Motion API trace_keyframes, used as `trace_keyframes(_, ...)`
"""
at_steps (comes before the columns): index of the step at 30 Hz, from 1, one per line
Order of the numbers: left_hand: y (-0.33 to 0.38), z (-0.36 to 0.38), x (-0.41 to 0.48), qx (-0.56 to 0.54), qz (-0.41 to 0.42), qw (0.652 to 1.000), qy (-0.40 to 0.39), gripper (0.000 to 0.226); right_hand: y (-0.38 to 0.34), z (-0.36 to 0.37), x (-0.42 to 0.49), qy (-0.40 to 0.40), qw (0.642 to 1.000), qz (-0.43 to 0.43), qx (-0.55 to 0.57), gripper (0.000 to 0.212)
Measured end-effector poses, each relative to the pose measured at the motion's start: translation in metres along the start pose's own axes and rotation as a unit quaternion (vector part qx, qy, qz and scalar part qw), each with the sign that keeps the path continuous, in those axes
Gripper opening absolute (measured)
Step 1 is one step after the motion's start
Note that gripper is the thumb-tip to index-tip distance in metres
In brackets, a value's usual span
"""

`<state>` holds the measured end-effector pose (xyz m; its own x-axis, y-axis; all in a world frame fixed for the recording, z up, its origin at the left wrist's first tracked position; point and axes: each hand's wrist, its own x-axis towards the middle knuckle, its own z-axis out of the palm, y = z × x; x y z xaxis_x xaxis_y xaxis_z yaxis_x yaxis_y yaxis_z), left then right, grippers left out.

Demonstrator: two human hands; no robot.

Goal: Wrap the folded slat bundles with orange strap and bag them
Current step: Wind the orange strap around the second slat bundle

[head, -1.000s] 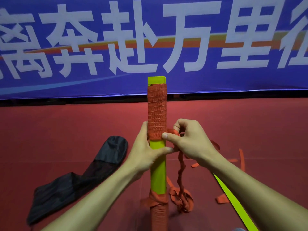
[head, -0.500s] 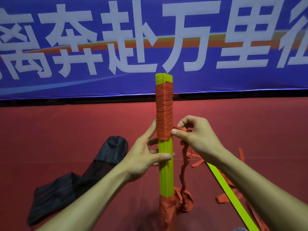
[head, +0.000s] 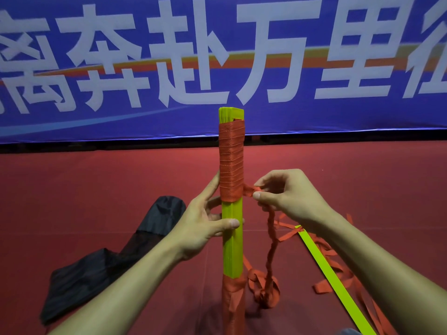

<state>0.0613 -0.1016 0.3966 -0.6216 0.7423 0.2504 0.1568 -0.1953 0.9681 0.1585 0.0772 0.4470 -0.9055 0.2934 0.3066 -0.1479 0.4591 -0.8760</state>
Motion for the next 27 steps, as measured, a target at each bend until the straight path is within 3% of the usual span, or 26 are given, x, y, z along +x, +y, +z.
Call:
trace_keyframes(5, -0.001, -0.001, 0.001, -0.001, 0.001, 1.000, 0.000, 0.095, 0.000, 0.000, -0.001, -0.012, 0.994, 0.030, 0.100, 0.011)
trace_keyframes(9, -0.005, -0.005, 0.003, -0.002, 0.003, 1.000, 0.005, 0.095, -0.001, 0.001, -0.001, -0.048, 0.966, 0.098, 0.235, 0.011)
trace_keyframes(13, -0.008, -0.007, 0.004, -0.007, 0.004, 1.000, 0.008, 0.093, 0.004, 0.000, -0.001, -0.034, 0.980, 0.095, 0.170, 0.013)
trace_keyframes(18, -0.010, -0.009, 0.005, -0.005, -0.001, 1.000, 0.014, 0.098, 0.007, -0.004, 0.000, 0.022, 1.000, 0.009, 0.015, 0.008)
trace_keyframes(27, -0.011, -0.011, 0.005, 0.002, -0.012, 1.000, 0.021, 0.099, 0.009, -0.003, -0.001, 0.049, 0.999, -0.018, 0.011, 0.023)
